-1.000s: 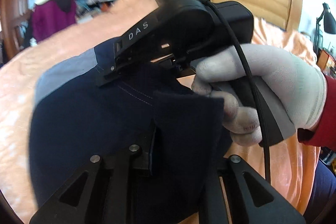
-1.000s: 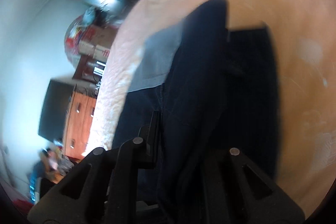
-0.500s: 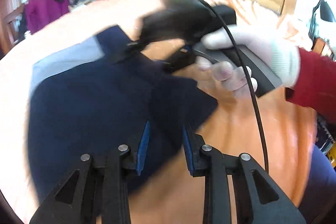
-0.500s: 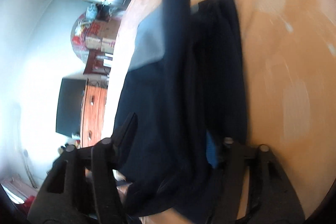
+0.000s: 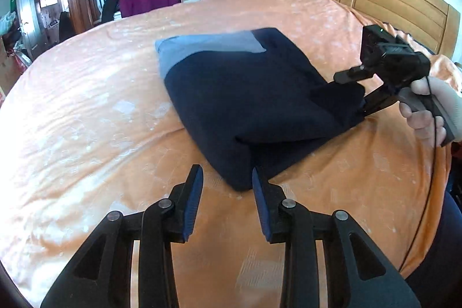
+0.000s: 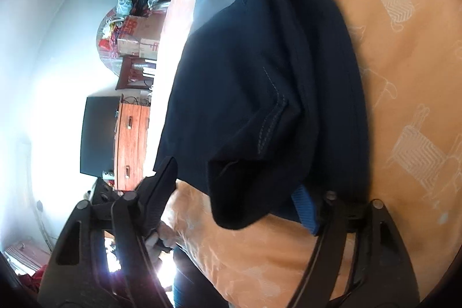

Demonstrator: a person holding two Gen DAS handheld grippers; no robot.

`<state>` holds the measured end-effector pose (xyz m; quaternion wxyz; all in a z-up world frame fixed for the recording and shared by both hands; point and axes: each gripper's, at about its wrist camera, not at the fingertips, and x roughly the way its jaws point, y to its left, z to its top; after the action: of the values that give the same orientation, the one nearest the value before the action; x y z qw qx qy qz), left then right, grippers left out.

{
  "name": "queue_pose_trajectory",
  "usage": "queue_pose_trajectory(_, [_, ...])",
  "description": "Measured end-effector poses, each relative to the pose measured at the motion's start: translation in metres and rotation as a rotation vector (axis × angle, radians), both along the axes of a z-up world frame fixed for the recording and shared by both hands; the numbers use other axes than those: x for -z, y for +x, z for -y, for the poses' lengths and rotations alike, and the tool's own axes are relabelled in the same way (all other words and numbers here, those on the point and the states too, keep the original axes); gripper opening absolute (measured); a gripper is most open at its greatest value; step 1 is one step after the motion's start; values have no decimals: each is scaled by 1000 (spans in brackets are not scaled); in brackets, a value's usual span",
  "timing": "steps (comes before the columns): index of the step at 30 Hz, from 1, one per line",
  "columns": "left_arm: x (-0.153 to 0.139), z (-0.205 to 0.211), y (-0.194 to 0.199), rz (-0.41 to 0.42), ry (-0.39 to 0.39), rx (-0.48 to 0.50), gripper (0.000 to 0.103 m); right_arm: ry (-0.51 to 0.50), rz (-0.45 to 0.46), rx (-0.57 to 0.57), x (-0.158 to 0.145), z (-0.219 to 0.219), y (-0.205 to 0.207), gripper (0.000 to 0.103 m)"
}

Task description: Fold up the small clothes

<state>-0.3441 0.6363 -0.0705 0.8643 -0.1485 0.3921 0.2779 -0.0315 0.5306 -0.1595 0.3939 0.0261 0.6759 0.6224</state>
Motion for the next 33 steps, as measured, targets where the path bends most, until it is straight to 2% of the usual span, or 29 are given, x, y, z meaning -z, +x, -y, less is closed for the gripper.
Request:
queue_pose_trajectory(3, [8,-2,4,16,-4,9,43,16,-16,24,-5,3,3,76])
queue_pose_trajectory(5, [12,-2,12,2,44,-6,49,22,-14,31,-7,3,0,76])
queue_pose_trajectory(7, [24,-10,25,-22,55,-14,49,10,31,16,-4,0,-8,73])
queue_pose_trajectory(8, [31,-12,31,-46,65,-13,49,8,71,22,-4,1,-10,68])
queue_pose_trajectory(9, [37,-14,34,-68,70,-10,49,15,102,23,-6,2,-12,41])
queue_pose_trajectory(10, [40,-15,36,-79,70,-8,49,23,143,23,-9,3,-12,4])
queue_pose_trajectory(12, [42,-16,37,-93,88,-1,47,42,213,46,-15,14,-3,2])
queue_pose_trajectory(14, [40,-14,37,-120,127,29,36,34,243,76,-10,26,11,1])
queue_pose_trajectory(15, [38,-9,35,-159,182,48,29,13,232,94,-1,33,23,1])
queue_pose_trajectory(16, [41,-3,33,-204,240,81,31,-3,219,107,7,38,30,1])
queue_pose_trajectory(18, [62,7,34,-295,295,163,32,-16,200,96,17,40,29,1])
queue_pose_trajectory(20, [69,11,38,-323,326,182,32,-4,185,110,19,40,30,1])
queue_pose_trajectory(24, [51,10,26,-270,261,153,32,42,201,94,3,41,27,2])
queue_pose_trajectory(27, [24,19,2,-204,239,129,34,89,189,87,-11,37,21,2])
queue_pose_trajectory(29, [11,20,-11,-182,237,98,35,91,166,85,-9,34,18,2])
queue_pose_trajectory(33, [-13,23,-13,-106,270,59,33,45,113,100,17,34,22,2])
